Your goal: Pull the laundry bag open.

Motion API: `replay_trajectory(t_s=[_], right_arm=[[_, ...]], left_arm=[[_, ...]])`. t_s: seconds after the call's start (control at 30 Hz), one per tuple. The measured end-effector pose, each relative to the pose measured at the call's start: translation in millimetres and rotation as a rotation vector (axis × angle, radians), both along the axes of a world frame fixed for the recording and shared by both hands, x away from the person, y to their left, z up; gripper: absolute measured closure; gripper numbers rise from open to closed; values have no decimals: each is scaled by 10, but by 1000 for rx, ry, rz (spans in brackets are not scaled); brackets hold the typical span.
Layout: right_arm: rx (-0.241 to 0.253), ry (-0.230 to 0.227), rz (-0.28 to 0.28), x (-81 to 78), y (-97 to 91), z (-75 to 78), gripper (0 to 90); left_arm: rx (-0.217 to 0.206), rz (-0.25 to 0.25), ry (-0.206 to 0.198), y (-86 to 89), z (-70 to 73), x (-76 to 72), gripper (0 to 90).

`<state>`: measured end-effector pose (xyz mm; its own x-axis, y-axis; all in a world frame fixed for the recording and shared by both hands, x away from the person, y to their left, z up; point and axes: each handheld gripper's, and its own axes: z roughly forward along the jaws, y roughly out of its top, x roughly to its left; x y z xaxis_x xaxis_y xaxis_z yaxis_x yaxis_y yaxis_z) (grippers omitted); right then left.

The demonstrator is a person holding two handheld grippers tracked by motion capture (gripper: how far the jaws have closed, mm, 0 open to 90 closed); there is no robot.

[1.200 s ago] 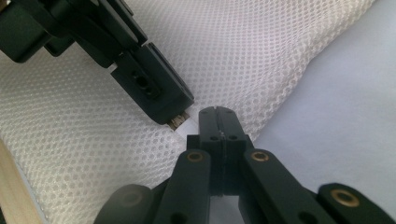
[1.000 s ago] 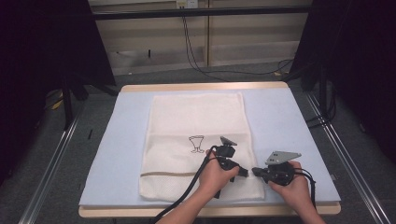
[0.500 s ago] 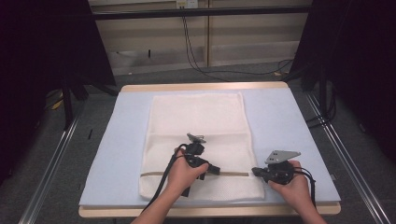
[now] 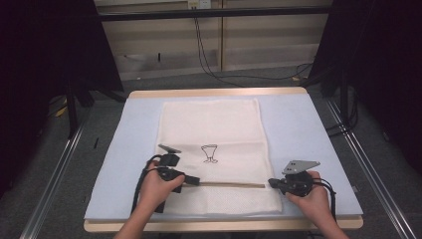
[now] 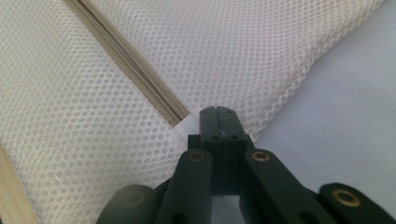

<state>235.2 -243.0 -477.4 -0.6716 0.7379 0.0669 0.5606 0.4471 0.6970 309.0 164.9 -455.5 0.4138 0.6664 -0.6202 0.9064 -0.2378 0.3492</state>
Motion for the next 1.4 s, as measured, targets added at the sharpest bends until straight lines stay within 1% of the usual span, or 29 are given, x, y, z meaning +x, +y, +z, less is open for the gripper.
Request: replay_trajectory(t_s=[0.03, 0.07, 0.1, 0.17, 0.2, 0.33, 0.37, 0.4, 0.43, 0.47, 0.57, 0.77, 0.8, 0.83, 0.87, 0.9, 0.93, 0.97, 1.0, 1.03, 1.07, 1.1, 1.13, 1.17, 1.2, 1.23, 1.27, 1.37, 1.4], right_arm=[[0, 0, 0, 0, 0, 0, 900], [5, 7, -1, 7, -8, 1, 900], [5, 7, -1, 7, -8, 1, 900], [11, 6, 0, 8, -10, -3, 900], [1, -2, 8, 2, -6, -1, 900], [6, 6, 6, 11, -10, 1, 900], [6, 6, 6, 11, -10, 1, 900], [5, -1, 9, 9, -14, -2, 900], [5, -1, 9, 9, -14, -2, 900], [9, -4, 11, 8, -17, -7, 900], [21, 4, 9, 7, -24, -10, 900], [17, 1, 9, 2, -23, -9, 900], [23, -10, 13, -2, -36, -16, 900], [23, -10, 13, -2, -36, -16, 900], [56, -23, 15, -3, -80, -14, 900], [83, -32, 1, -3, -121, 2, 874], [108, -52, -29, -2, -169, 31, 770], [108, -52, -29, -2, -169, 31, 770], [125, -77, -70, 4, -219, 66, 690], [135, -99, -110, 14, -272, 95, 644], [124, -127, -157, 40, -370, 124, 545], [124, -127, -157, 40, -370, 124, 545], [64, -160, -209, 88, -443, 115, 391], [64, -160, -209, 88, -443, 115, 391], [37, -151, -231, 128, -485, 94, 309], [15, -150, -239, 145, -499, 84, 289], [15, -150, -239, 145, -499, 84, 289], [-7, -128, -252, 230, -542, 36, 209], [-9, -123, -255, 251, -558, 25, 196]], left_arm=[[0, 0, 0, 0, 0, 0, 874], [-12, 31, 15, 293, -12, -11, 874], [-12, 31, 15, 293, -12, -11, 874], [-23, 63, 13, 549, -17, -37, 874], [-40, 87, 31, 655, -15, -51, 873], [-43, 113, 19, 985, -14, -30, 873], [-43, 113, 19, 985, -14, -30, 874], [-9, 129, 12, 1114, -17, -23, 873], [-9, 129, 12, 1114, -17, -23, 873], [-15, 164, 18, 1254, -29, -25, 873], [-36, 184, 36, 1385, -89, -52, 873], [-20, 169, 34, 1382, -133, -50, 871], [-35, 187, -2, 1386, -94, -55, 855], [-35, 187, -2, 1386, -94, -55, 782], [-23, 207, -64, 1417, -16, -57, 728], [-23, 207, -64, 1417, -16, -57, 702], [-38, 250, -159, 1429, 47, -51, 632], [-38, 250, -159, 1429, 47, -51, 518], [-23, 281, -237, 1427, 52, -42, 518], [9, 303, -308, 1426, 46, -26, 445], [85, 338, -431, 1416, 9, 18, 352], [85, 338, -431, 1416, 9, 18, 287], [160, 337, -508, 1411, -31, 68, 259], [160, 337, -508, 1411, -31, 68, 256], [197, 350, -540, 1405, -67, 109, 240], [219, 346, -553, 1407, -84, 127, 218], [219, 346, -553, 1407, -84, 127, 211], [299, 329, -567, 1401, -165, 197, 193], [299, 329, -567, 1401, -165, 197, 189]])
